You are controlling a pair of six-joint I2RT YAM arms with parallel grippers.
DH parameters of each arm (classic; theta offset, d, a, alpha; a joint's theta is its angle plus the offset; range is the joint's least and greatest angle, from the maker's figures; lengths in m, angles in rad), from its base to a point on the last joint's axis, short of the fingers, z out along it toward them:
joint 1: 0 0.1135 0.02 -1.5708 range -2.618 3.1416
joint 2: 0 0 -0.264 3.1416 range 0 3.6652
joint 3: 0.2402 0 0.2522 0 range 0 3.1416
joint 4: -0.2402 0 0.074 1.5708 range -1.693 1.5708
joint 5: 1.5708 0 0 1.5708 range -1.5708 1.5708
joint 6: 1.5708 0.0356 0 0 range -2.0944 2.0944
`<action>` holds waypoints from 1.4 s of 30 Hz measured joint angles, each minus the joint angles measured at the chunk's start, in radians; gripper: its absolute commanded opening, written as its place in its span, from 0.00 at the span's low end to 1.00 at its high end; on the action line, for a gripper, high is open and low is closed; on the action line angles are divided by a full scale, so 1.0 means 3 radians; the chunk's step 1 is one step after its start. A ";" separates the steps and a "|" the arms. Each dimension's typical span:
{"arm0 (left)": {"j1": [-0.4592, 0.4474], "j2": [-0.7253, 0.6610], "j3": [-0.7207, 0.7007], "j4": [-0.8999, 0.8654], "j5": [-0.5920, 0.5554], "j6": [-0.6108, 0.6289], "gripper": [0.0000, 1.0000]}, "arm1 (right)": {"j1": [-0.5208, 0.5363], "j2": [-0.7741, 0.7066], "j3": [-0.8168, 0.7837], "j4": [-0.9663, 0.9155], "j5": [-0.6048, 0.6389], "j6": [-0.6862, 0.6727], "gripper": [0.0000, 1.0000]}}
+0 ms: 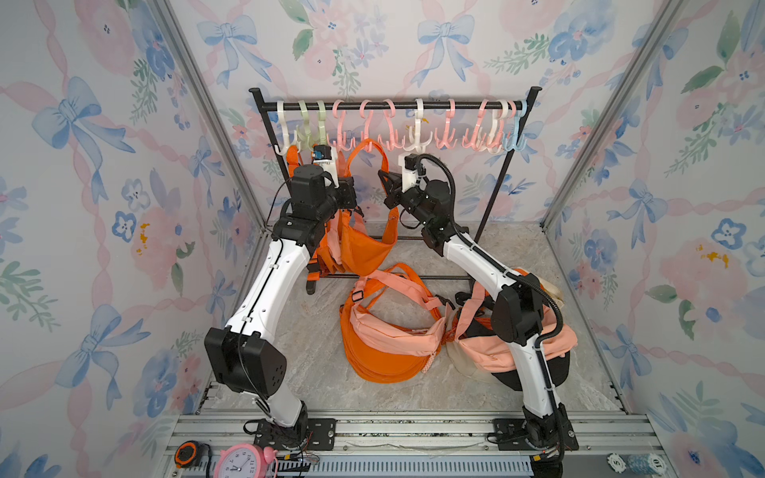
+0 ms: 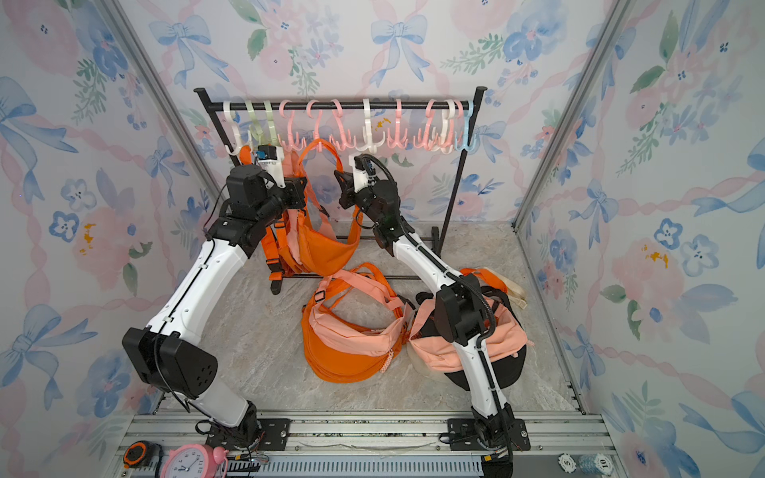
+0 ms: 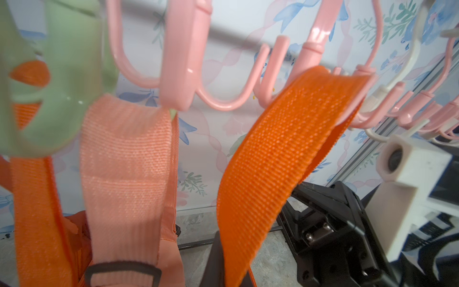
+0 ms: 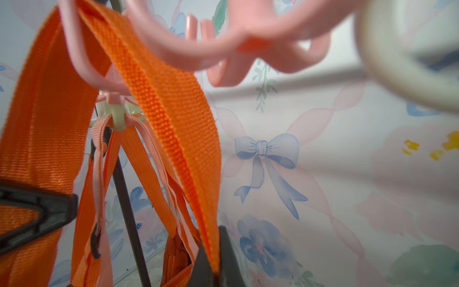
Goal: Take the bag off the hook
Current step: Pick up the bag from the hook.
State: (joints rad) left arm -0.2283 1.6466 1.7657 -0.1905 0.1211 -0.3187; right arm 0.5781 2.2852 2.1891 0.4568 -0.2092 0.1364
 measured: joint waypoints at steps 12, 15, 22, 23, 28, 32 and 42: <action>0.0000 0.0150 0.0354 -0.0126 0.0013 0.0001 0.00 | 0.0027 -0.0212 -0.0186 0.0000 0.0001 -0.0103 0.00; 0.0000 0.0142 0.0367 -0.0134 0.0020 0.0001 0.00 | 0.0051 -0.0342 -0.0271 0.0006 0.0003 -0.0141 0.00; 0.0000 -0.0083 0.0224 -0.0173 0.0037 0.0001 0.00 | 0.0187 -0.0730 -0.0573 0.0038 -0.0001 -0.0259 0.00; 0.0000 -0.0148 0.0183 -0.0174 0.0037 0.0001 0.00 | 0.0211 -0.0800 -0.0649 0.0047 -0.0001 -0.0286 0.00; -0.0024 -0.0535 -0.0148 -0.0111 0.0036 0.0000 0.00 | 0.0305 -0.1166 -0.1086 0.0112 0.0001 -0.0394 0.00; -0.0093 -0.0748 -0.0350 -0.0057 0.0034 0.0000 0.00 | 0.0375 -0.1485 -0.1409 0.0107 0.0014 -0.0516 0.00; -0.0539 -0.1211 -0.0735 -0.0055 -0.0159 0.0084 0.00 | 0.0624 -0.2491 -0.2167 0.0050 0.0092 -0.0866 0.00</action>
State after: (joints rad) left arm -0.3901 1.2835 1.5452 -0.2070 0.0734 -0.2935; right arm 0.7654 1.5379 1.5391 0.4717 -0.1818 -0.1234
